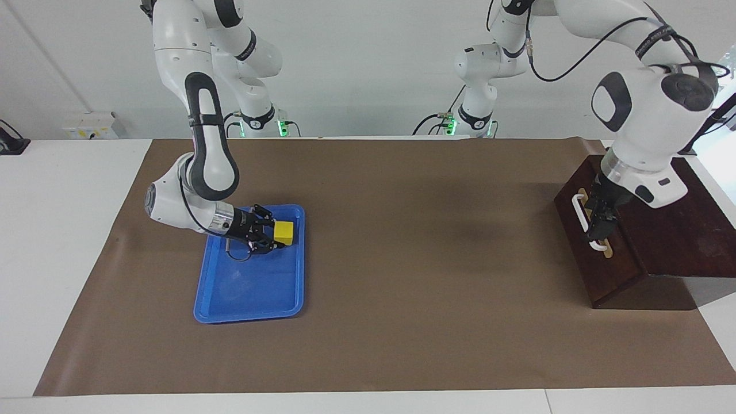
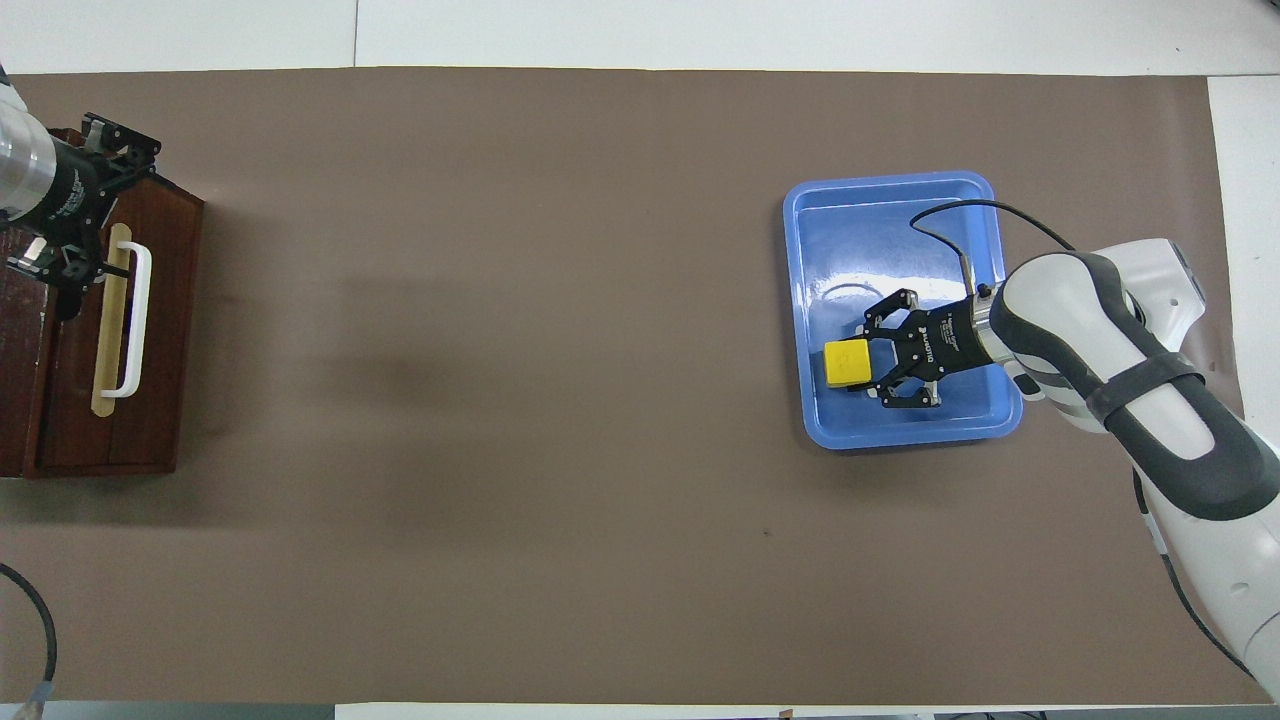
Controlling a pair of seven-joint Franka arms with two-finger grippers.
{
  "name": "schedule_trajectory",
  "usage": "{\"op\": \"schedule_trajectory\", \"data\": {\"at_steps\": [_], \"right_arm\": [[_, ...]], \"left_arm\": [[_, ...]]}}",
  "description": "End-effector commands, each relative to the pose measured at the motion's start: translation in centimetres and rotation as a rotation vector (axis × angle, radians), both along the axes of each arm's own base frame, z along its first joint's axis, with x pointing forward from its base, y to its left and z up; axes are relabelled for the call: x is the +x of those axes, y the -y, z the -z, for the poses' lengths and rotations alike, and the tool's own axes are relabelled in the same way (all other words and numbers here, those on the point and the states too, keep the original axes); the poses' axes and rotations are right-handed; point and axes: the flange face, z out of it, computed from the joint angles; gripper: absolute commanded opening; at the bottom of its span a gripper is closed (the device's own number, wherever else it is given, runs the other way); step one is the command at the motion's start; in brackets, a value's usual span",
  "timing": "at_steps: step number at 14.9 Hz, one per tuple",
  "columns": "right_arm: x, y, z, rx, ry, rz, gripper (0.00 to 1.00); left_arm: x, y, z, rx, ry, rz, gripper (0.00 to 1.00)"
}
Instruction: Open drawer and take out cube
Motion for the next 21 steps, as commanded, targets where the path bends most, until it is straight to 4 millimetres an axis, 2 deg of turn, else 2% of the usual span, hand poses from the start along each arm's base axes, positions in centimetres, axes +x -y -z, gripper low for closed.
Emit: {"op": "schedule_trajectory", "data": {"at_steps": [1, 4, 6, 8, 11, 13, 14, 15, 18, 21], "right_arm": [[-1.0, 0.0, 0.1, -0.017, 0.027, -0.025, 1.0], [-1.0, -0.1, 0.0, -0.015, 0.018, -0.027, 1.0], [-0.8, 0.0, -0.5, -0.015, 0.017, -0.019, 1.0], [-0.4, -0.4, -2.2, -0.019, 0.009, -0.014, 1.0], [1.3, -0.6, -6.9, -0.054, 0.029, -0.044, 1.0], [1.8, -0.6, -10.6, -0.087, 0.075, -0.103, 1.0], [2.1, -0.5, -15.6, -0.163, 0.159, -0.203, 1.0], [2.6, -0.5, -18.3, -0.187, 0.205, -0.284, 1.0], [3.3, -0.4, -23.2, -0.232, 0.307, -0.489, 1.0], [3.0, 0.5, -26.4, -0.327, 0.486, -0.857, 1.0]], "left_arm": [[-3.3, -0.7, -3.7, 0.022, -0.058, 0.314, 1.0], [-4.2, -0.8, -3.8, 0.017, -0.13, 0.56, 1.0], [-5.7, -0.8, -4.9, -0.021, -0.176, 0.77, 1.0], [-7.7, -0.6, -6.7, -0.049, -0.184, 0.896, 1.0], [-9.0, 1.0, -7.0, -0.056, -0.213, 0.996, 1.0], [-9.1, 0.5, -6.6, -0.053, -0.206, 1.0, 1.0], [-9.2, 0.1, -6.9, -0.051, -0.199, 0.979, 1.0], [-9.2, -0.1, -7.1, -0.051, -0.199, 0.977, 1.0], [-10.9, -0.4, -7.8, -0.066, -0.235, 0.982, 1.0], [-11.3, 0.8, -8.3, -0.058, -0.227, 1.004, 1.0]]}}
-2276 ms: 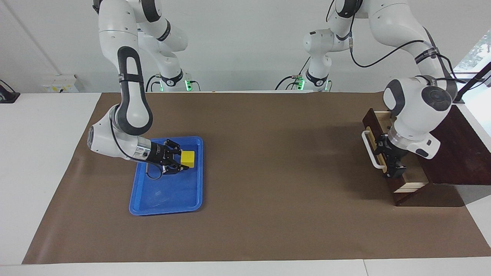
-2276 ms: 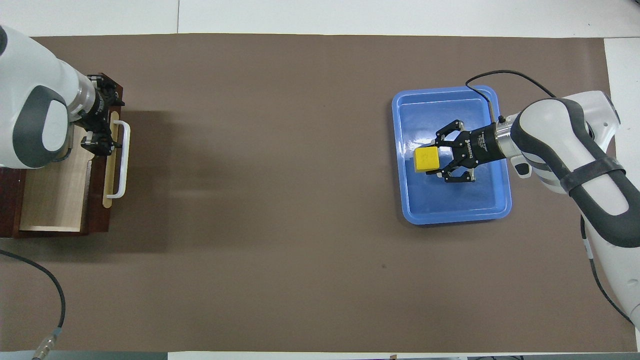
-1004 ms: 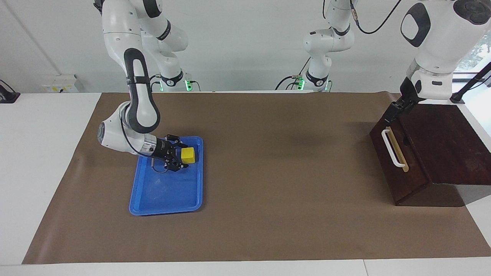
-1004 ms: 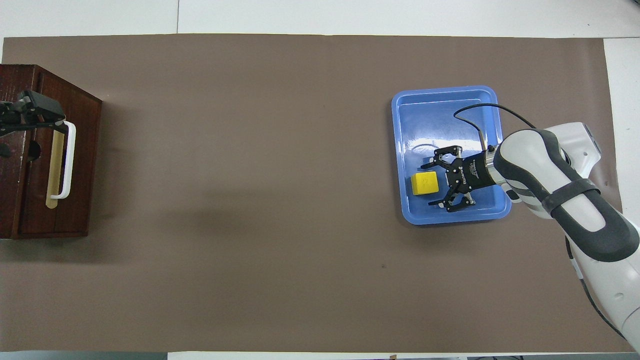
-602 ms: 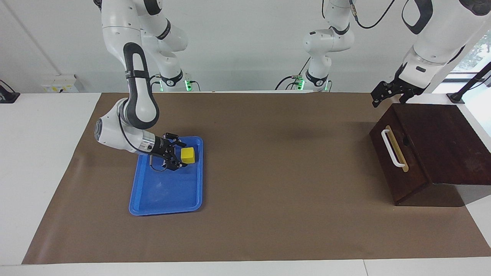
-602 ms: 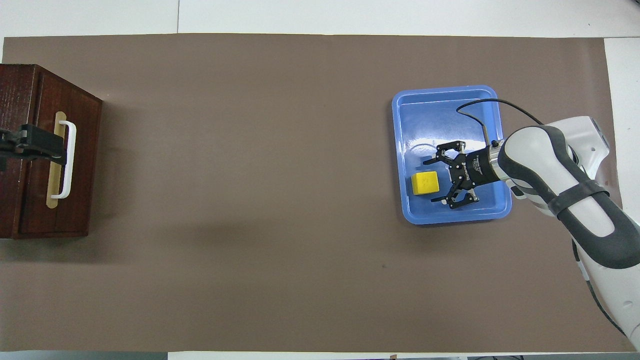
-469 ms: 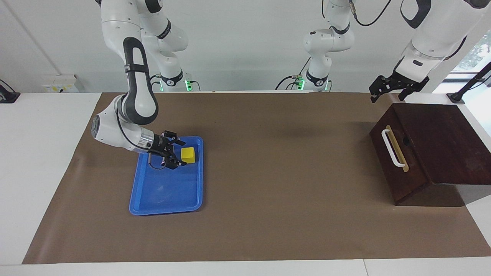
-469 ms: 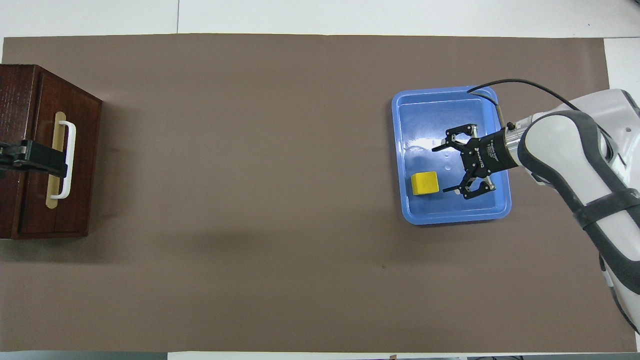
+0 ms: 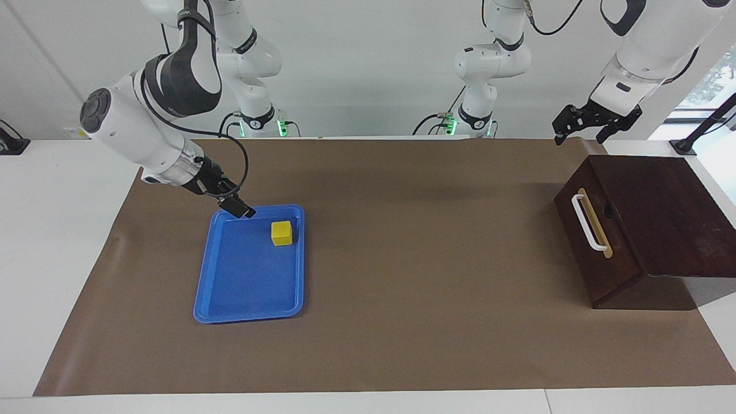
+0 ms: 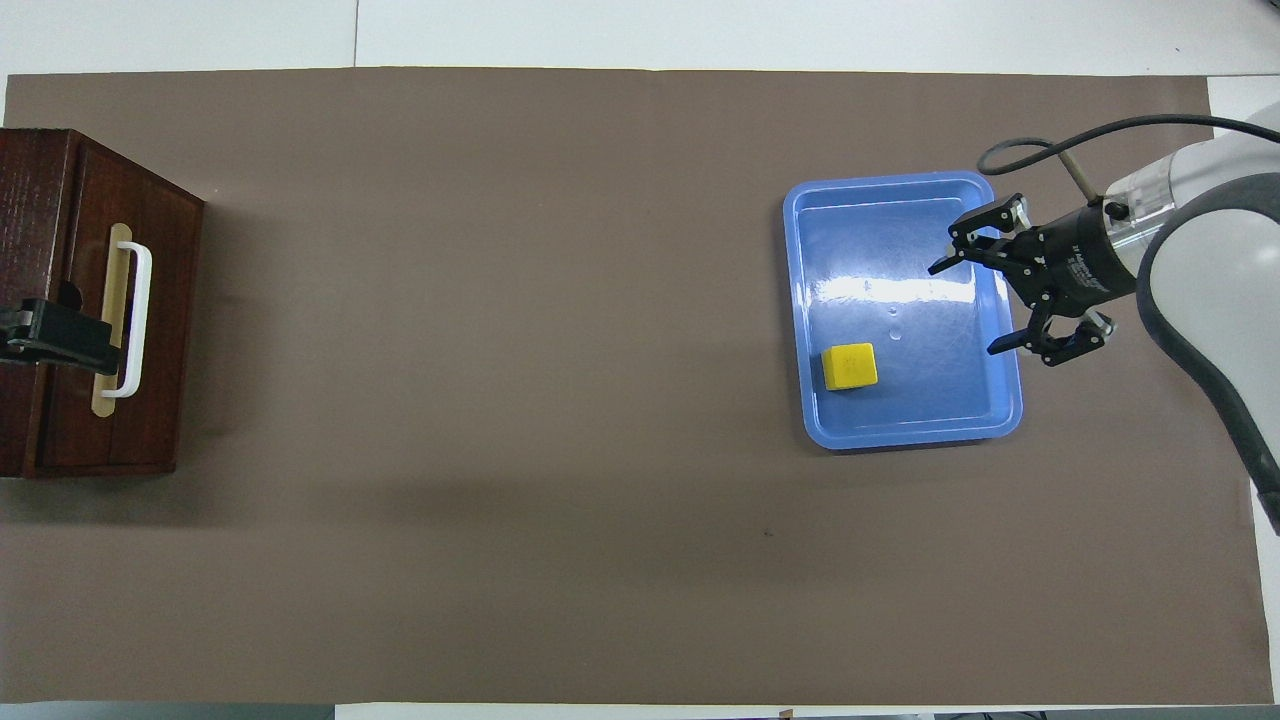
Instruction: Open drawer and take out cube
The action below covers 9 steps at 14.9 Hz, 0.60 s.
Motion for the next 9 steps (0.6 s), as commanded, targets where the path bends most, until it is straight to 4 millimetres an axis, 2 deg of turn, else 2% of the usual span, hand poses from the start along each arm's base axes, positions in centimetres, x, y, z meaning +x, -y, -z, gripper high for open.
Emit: {"op": "schedule_trajectory", "data": {"at_steps": [1, 4, 6, 9], "right_arm": [[-0.2, 0.4, -2.4, -0.082, 0.127, -0.353, 1.0], [-1.5, 1.9, -5.4, -0.155, 0.203, -0.574, 1.0], [-3.2, 2.4, -7.6, -0.185, 0.209, -0.716, 1.0], [-5.7, 3.4, -10.5, -0.228, 0.187, -0.836, 1.0]], "left_arm": [[-1.4, 0.7, -0.1, -0.009, 0.0, 0.021, 1.0], [-1.2, 0.8, -0.3, -0.008, 0.019, 0.017, 1.0], [-1.1, 0.8, -0.2, -0.01, 0.017, 0.018, 1.0], [-1.1, 0.4, -0.3, -0.009, 0.024, 0.005, 1.0]]}}
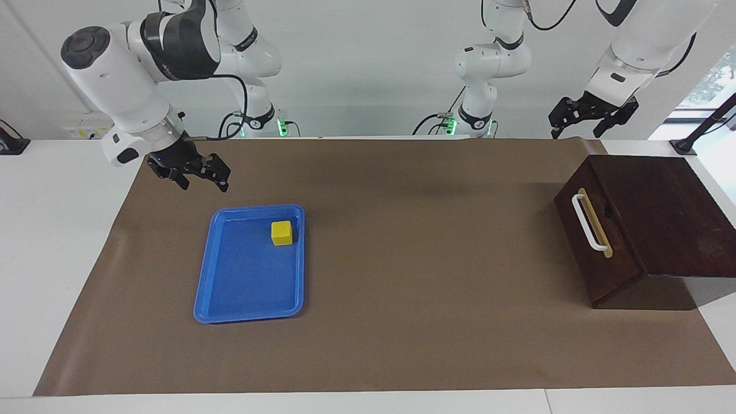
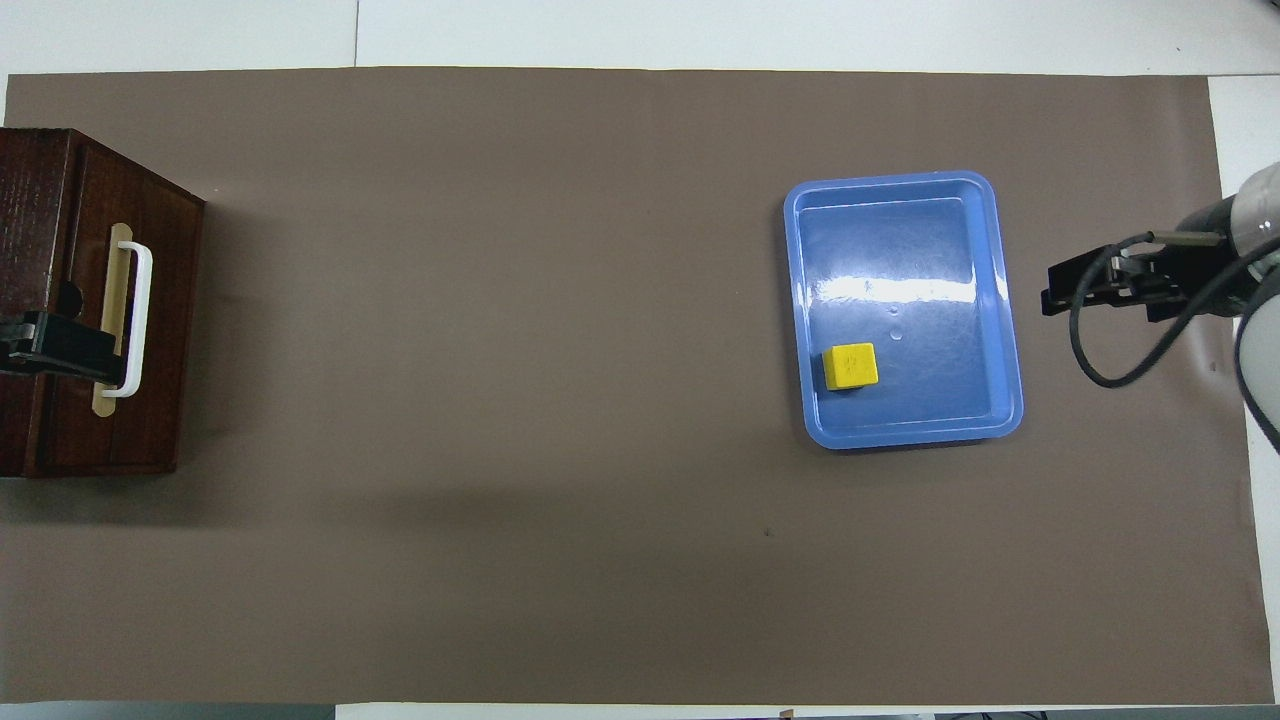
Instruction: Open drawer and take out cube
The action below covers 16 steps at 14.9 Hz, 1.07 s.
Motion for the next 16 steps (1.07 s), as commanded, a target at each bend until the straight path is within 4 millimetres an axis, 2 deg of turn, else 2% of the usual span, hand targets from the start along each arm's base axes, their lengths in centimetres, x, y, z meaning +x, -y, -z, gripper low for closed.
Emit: {"op": "schedule_trajectory", "data": {"at_steps": [1, 3, 5, 9, 13, 14, 16], "right_arm": [[-2.4, 1.1, -2.9, -0.073, -0.011, -0.159, 1.0], [-2.0, 1.5, -3.9, -0.097, 0.0, -0.237, 1.0], [-1.9, 2.6, -3.9, -0.086, 0.007, -0.207, 1.0], [-1.7, 3.2, -2.4, -0.009, -0.029, -0.112, 1.0], [-1.3, 3.1, -2.6, -0.025, -0.028, -0.117, 1.0], [-1.2, 3.2, -3.2, -0.026, -0.023, -0.116, 1.0], [-1.1, 3.3, -3.3, -0.025, -0.032, -0.116, 1.0]], "left_arm": [[-0.5, -0.2, 0.0, -0.01, 0.016, -0.003, 1.0], [-0.5, -0.5, 0.0, -0.011, 0.016, -0.003, 1.0], [-0.6, -0.3, 0.2, -0.01, 0.015, 0.0, 1.0], [-0.6, -0.6, 0.1, -0.026, 0.011, -0.006, 1.0], [-0.4, -0.3, 0.4, -0.025, -0.015, 0.003, 1.0], [-0.3, -0.6, 0.4, -0.025, -0.032, -0.002, 1.0], [0.0, -0.8, 0.1, -0.027, -0.052, -0.003, 1.0]]}}
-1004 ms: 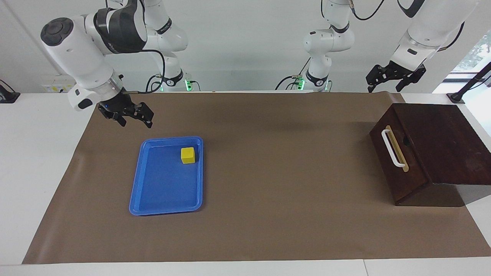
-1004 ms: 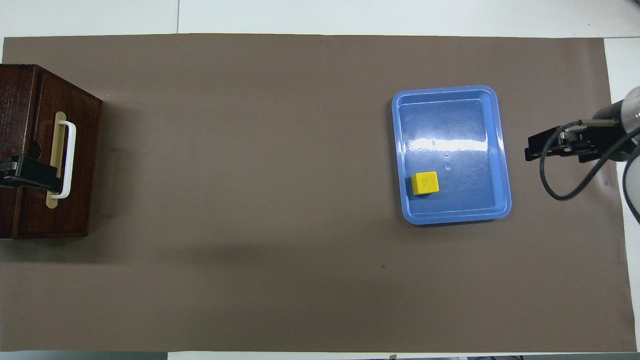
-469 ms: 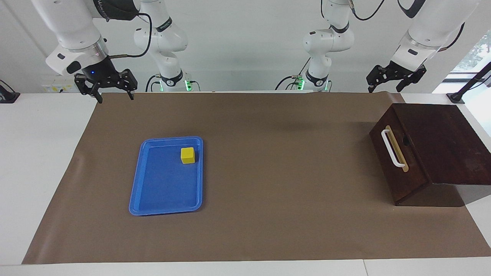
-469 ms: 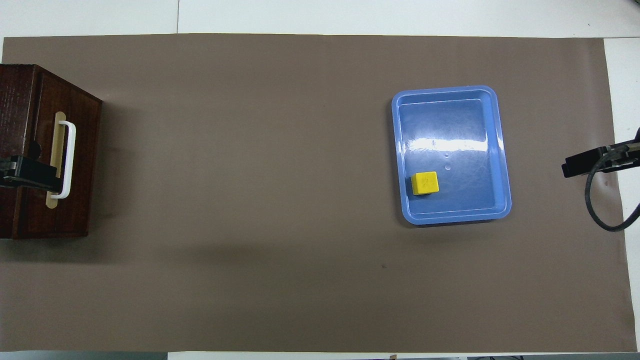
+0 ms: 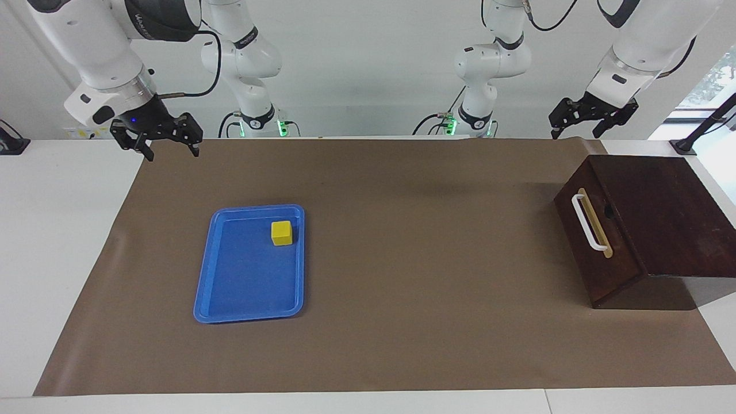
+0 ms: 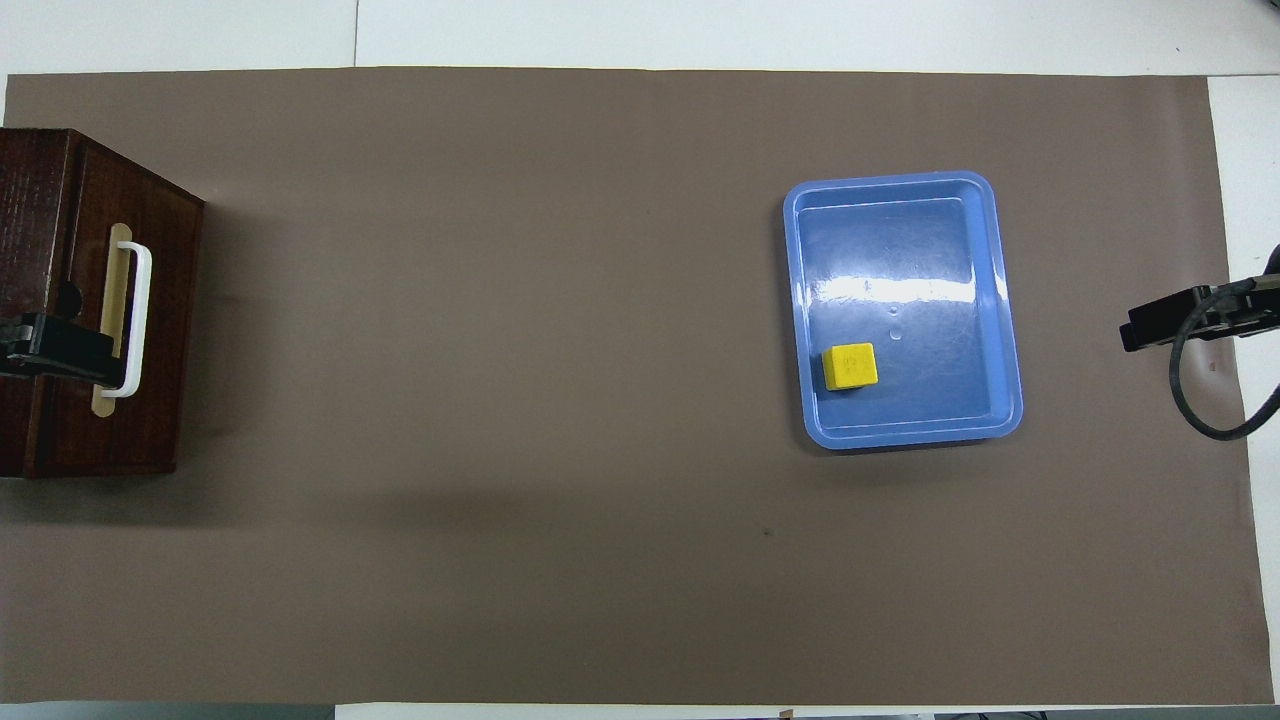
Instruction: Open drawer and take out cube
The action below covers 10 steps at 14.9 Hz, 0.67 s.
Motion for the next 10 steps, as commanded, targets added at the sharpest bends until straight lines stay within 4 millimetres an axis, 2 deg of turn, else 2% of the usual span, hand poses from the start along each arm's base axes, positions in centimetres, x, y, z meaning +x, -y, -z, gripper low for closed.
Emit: {"op": "schedule_trajectory", "data": {"at_steps": [1, 5, 7, 10], "right_arm": [[0.4, 0.3, -0.5, 0.011, -0.014, 0.022, 1.0], [0.6, 0.2, 0.8, 0.011, -0.017, 0.023, 1.0], [0.6, 0.3, 0.8, 0.01, -0.02, 0.024, 1.0], [0.6, 0.4, 0.6, -0.002, -0.021, 0.022, 1.0]], "left_arm": [[0.4, -0.6, -0.4, -0.017, -0.036, 0.002, 1.0], [0.6, -0.5, -0.1, -0.014, -0.043, -0.009, 1.0], [0.7, -1.2, -0.5, -0.025, -0.037, -0.025, 1.0], [0.7, -0.6, 0.2, -0.026, -0.008, -0.024, 1.0]]}}
